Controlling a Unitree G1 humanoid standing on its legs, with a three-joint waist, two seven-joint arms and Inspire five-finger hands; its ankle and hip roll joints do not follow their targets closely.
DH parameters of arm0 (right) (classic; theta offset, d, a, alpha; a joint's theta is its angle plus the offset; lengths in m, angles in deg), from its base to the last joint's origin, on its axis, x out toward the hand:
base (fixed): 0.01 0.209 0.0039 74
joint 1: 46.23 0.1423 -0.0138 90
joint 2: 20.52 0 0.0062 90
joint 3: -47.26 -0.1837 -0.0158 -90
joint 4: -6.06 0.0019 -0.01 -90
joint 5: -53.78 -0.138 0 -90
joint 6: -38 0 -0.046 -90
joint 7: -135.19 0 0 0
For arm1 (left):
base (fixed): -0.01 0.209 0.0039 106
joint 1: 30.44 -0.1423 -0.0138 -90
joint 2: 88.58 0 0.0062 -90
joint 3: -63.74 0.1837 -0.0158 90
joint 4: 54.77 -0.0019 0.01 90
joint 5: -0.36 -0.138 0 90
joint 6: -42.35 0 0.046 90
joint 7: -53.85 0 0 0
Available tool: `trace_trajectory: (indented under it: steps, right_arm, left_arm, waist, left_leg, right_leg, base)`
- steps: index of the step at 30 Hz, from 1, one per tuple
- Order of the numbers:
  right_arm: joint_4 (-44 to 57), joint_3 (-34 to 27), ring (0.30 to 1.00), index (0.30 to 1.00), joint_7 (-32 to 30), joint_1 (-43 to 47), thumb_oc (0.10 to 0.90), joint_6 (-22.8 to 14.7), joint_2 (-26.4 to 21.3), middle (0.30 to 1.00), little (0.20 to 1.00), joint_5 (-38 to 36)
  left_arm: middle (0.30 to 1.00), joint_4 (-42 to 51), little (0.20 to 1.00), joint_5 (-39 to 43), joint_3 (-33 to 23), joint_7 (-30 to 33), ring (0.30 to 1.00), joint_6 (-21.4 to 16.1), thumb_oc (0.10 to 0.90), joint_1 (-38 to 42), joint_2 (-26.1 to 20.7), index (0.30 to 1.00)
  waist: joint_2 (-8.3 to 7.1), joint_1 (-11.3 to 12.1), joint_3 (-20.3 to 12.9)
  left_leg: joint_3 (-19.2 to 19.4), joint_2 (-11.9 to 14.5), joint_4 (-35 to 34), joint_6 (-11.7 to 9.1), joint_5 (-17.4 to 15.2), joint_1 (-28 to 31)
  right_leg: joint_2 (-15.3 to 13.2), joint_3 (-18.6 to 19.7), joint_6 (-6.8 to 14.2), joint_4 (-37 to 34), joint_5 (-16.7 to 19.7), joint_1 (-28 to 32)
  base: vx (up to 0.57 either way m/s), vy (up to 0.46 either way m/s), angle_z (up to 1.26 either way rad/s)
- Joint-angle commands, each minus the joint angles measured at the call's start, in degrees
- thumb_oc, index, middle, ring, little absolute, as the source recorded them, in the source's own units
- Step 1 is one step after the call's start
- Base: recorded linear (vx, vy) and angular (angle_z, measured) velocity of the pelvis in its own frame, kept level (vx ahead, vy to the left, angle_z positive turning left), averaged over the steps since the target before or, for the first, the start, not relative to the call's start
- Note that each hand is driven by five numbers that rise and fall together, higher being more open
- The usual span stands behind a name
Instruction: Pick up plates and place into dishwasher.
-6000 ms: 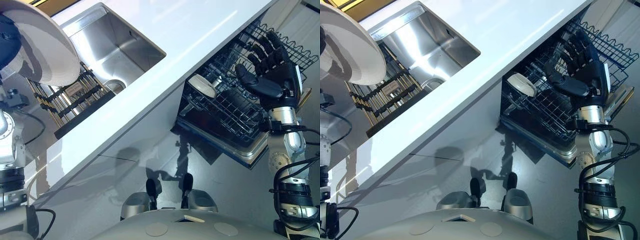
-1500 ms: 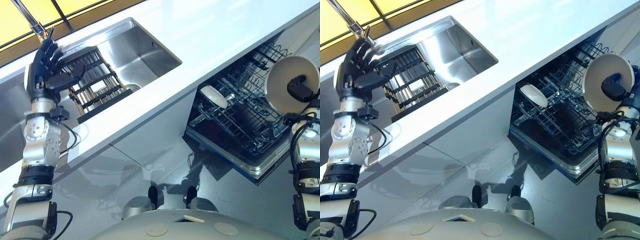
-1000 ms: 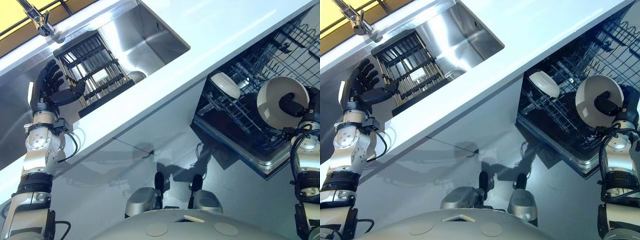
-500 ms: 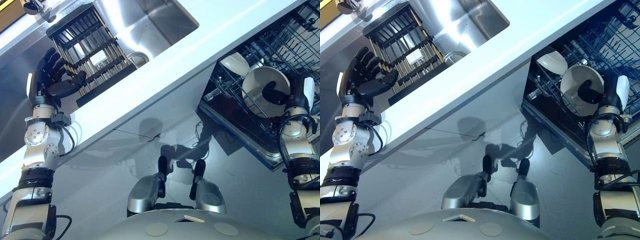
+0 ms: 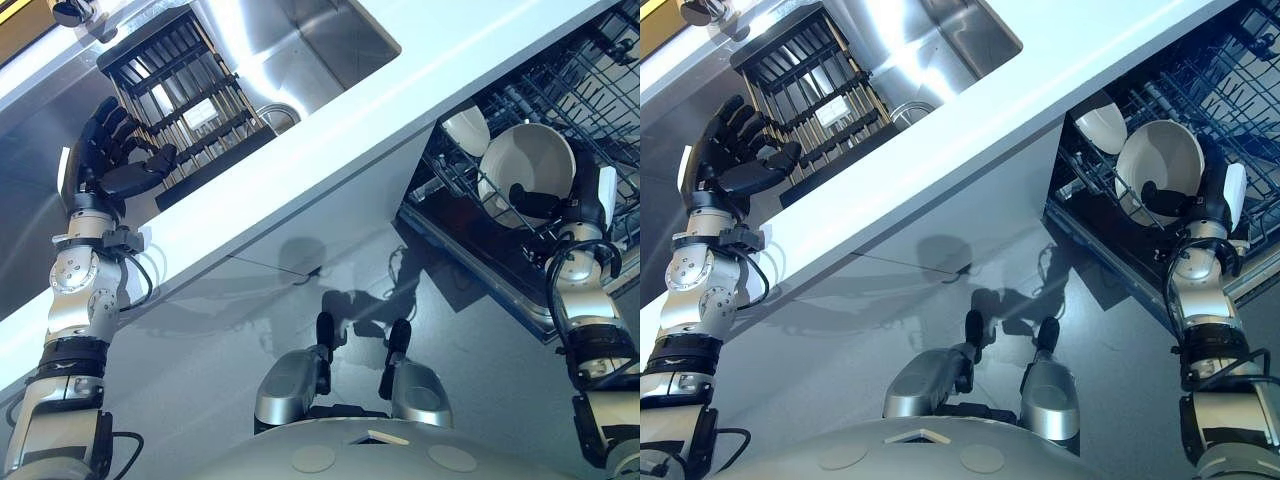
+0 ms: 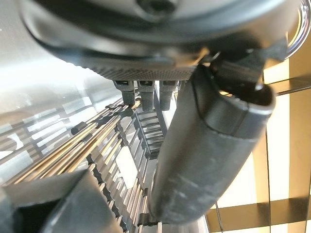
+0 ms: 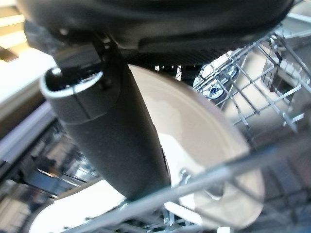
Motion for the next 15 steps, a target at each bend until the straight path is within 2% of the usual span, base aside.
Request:
trace_trajectory:
  steps: [1,7,12,15]
  right_arm:
    - [12.06,-4.54,0.9,0.9,-1.48,-0.38,0.8,-5.41,-2.66,0.9,0.9,-2.97]
    - [15.7,-8.55,0.9,0.9,2.14,-5.3,0.8,-7.17,-0.16,0.9,0.9,-9.45]
    - [18.3,-11.06,0.9,0.9,-0.56,-7.29,0.8,-11.63,1.9,0.9,0.9,-10.43]
    - [18.36,-12.42,0.9,0.9,-0.85,-7.98,0.8,-12.12,2.12,0.9,0.9,-11.59]
  left_arm:
    - [0.9,4.33,0.9,0.75,-4.51,-1.76,0.9,-7.48,0.8,-1.19,-0.31,0.9]
    - [0.9,5.34,0.9,0.68,-5.9,-1.49,0.9,-7.37,0.8,-2.88,0.81,0.9]
    - [0.9,5.33,0.9,-0.41,-6.33,-0.76,0.9,-7.67,0.8,-3.79,1.72,0.9]
    - [0.9,4.36,0.9,-0.44,-6.35,-0.78,0.9,-7.84,0.8,-3.7,1.84,0.9]
  waist:
    - [-0.37,-0.87,-4.88]
    - [-1.39,-1.81,-5.96]
    - [-2.29,-2.59,-6.85]
    - [-2.64,-3.14,-7.61]
  left_leg:
    - [2.49,-0.14,5.56,-3.02,-4.22,-2.95]
    - [3.19,-0.04,5.53,-2.72,-4.7,-1.84]
    - [4.06,0.1,5.33,-2.48,-4.9,-1.25]
    - [4.66,0.12,5.54,-2.5,-5.23,-0.97]
  right_leg:
    - [1.72,0.8,-2.85,19.8,-16.96,-4.75]
    - [1.97,1.32,-2.69,19.01,-16.81,-3.43]
    - [2.44,1.99,-2.52,17.78,-16.45,-2.35]
    - [2.58,2.31,-2.36,16.92,-16.22,-1.76]
  base:
    - [0.04,0.001,-0.04]
    - [0.03,-0.008,-0.08]
    - [0.01,-0.029,-0.1]
    - [0.01,-0.023,-0.14]
